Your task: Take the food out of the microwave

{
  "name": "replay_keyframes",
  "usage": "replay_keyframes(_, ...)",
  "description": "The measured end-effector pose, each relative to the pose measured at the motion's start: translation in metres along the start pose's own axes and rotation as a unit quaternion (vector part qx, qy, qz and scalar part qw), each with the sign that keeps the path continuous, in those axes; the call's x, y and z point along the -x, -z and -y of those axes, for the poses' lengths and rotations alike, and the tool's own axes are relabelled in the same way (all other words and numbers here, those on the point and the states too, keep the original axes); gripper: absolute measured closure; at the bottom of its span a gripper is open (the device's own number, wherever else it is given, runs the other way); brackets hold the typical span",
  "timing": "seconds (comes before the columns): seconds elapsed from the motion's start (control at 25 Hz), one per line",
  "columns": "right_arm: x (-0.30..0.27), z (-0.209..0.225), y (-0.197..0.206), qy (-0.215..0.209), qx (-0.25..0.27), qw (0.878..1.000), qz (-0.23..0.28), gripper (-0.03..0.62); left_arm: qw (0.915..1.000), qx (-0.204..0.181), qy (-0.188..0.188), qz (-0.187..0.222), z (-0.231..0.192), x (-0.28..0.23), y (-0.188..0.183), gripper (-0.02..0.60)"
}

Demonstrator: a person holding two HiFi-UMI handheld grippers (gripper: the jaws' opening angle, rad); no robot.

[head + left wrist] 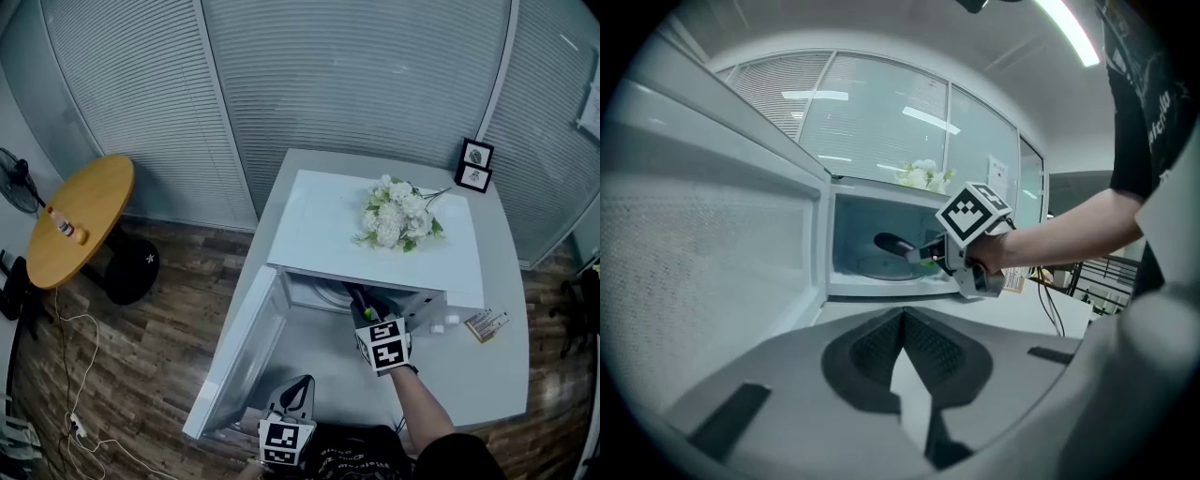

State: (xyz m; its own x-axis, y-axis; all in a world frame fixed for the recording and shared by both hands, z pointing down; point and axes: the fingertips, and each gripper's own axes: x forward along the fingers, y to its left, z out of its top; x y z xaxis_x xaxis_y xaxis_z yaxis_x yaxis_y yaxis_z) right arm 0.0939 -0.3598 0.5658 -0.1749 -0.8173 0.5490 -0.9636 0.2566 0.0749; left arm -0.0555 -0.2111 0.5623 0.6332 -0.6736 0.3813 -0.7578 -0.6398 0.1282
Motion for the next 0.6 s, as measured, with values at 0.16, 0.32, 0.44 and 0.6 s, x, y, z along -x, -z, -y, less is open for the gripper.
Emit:
replay_keyframes(0.16, 0.011, -0.004, 0.004, 0.003, 0.014, 1.000, -0.001, 0.464, 1.0000, -0.002, 0.003, 0.003, 0.002, -0.001, -0.001, 0.574)
replay_keyframes(0.32, 0.023, -0.005, 0.008, 0.007, 0.010, 1.000, 0.001, 0.464, 1.0000, -0.002, 0.005, 0.006, 0.004, -0.002, -0.003, 0.574)
replay_keyframes(0.44, 0.033, -0.005, 0.009, 0.014, 0.009, 1.000, 0.006, 0.464, 0.9999, -0.001, 0.007, 0.008, 0.005, -0.002, -0.003, 0.574)
replay_keyframes(0.6, 0.044, -0.005, 0.012, 0.022, 0.005, 1.000, 0.010, 0.464, 0.9999, -0.001, 0.007, 0.013, 0.006, -0.002, -0.006, 0.574)
